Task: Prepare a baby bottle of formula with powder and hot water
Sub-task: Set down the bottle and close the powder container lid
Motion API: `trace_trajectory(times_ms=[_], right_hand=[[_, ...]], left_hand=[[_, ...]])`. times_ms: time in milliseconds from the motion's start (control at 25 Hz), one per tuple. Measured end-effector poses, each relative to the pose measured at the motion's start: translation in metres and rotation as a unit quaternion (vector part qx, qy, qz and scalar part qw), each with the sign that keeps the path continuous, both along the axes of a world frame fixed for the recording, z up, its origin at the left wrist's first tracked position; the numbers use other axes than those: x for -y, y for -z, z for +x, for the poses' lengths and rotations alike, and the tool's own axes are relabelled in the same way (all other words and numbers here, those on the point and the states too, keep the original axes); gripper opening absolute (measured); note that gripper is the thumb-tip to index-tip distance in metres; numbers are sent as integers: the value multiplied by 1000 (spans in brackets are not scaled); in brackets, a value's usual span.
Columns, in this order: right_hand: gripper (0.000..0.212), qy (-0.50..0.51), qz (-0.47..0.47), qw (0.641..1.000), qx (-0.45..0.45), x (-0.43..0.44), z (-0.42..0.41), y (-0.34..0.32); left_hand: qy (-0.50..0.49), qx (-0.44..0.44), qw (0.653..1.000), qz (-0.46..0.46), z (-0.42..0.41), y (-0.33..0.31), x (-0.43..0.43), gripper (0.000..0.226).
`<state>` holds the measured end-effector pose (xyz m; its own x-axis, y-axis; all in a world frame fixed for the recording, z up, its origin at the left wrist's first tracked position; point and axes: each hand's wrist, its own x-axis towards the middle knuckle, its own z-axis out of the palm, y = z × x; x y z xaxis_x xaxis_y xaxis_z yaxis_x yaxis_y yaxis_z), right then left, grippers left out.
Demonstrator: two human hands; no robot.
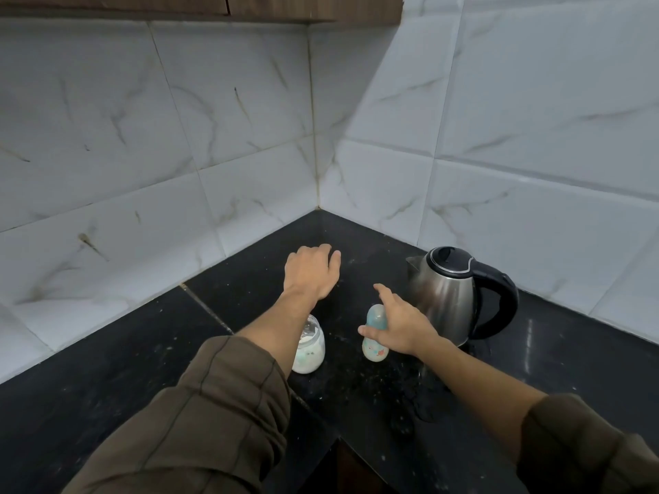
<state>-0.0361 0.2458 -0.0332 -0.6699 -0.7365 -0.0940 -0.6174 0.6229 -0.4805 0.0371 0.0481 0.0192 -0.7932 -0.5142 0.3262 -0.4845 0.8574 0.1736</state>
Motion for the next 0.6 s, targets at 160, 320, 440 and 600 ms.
trace_trajectory(times_ms=[160, 320, 440, 600], right_hand=[[95, -5, -14, 1000, -24, -1, -1, -5], [91, -13, -22, 998, -62, -2, 1, -9], [77, -21, -77, 988, -133, 9, 9, -13], [68, -30, -120, 983, -132, 34, 22, -20]], left_hand=[[5, -3, 1000, -9, 0, -6, -3, 46], [7, -8, 1000, -9, 1, -7, -2, 46], [9, -14, 1000, -2, 5, -7, 3, 46], [2, -22, 1000, 5, 17, -6, 14, 45]])
